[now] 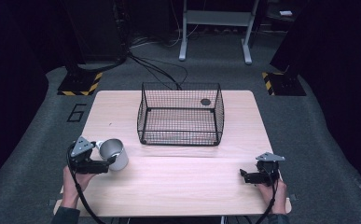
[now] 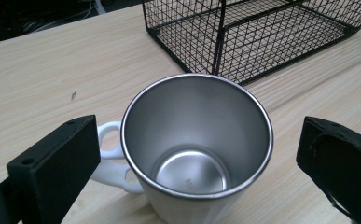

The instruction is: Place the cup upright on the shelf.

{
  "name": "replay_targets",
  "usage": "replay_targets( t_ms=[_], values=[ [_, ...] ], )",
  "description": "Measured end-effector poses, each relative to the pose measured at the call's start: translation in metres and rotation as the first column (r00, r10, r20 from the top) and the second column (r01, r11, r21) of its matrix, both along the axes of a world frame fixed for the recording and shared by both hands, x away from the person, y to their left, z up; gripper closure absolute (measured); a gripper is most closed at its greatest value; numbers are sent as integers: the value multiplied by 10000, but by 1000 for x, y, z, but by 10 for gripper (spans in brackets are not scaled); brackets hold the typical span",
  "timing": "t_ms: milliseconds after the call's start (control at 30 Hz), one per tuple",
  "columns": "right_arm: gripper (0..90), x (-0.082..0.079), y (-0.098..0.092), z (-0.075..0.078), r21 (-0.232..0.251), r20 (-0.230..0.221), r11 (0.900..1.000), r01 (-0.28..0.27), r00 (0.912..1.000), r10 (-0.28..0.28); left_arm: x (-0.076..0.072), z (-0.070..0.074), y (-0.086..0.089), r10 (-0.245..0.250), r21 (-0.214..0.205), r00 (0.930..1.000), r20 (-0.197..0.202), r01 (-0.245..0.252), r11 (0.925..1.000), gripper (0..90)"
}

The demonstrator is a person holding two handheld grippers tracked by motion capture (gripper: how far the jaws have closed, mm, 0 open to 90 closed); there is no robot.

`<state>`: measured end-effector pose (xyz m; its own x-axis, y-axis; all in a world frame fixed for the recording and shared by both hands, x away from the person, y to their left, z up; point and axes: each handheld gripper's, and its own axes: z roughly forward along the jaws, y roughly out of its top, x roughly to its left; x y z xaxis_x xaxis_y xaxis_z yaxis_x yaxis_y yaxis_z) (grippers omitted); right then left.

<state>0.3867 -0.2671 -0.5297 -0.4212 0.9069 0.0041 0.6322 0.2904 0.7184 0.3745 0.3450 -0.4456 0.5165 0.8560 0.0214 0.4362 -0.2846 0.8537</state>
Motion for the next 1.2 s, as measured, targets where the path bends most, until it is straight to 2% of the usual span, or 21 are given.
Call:
replay_targets(
  t_ms=[233, 267, 333, 367, 667, 1200],
  values=[
    [0, 0, 0, 0, 15, -23, 10000, 25, 10000, -25, 9, -4, -3, -15, -112, 10000, -26, 14, 9999, 0],
    [1, 0, 0, 0, 16, -21, 10000, 23, 10000, -23, 9, -3, -3, -86, -61, 9999, -136, 85, 9999, 0],
    [0, 0, 0, 0, 18, -23, 10000, 26, 10000, -26, 12, -5, -5, -34, -100, 10000, -11, 34, 9999, 0],
    [0, 0, 0, 0, 17, -22, 10000, 26, 10000, -26, 13, -5, -5, -136, -42, 9998, -172, 136, 9999, 0],
    [1, 0, 0, 0, 17, -20, 10000, 27, 10000, -27, 21, -10, -9, -154, -76, 9994, -312, 152, 9999, 0],
    [1, 0, 0, 0, -20, 24, 10000, -21, 10000, 21, 21, -14, -14, 99, 53, 9999, -67, -99, 9999, 53]
  ],
)
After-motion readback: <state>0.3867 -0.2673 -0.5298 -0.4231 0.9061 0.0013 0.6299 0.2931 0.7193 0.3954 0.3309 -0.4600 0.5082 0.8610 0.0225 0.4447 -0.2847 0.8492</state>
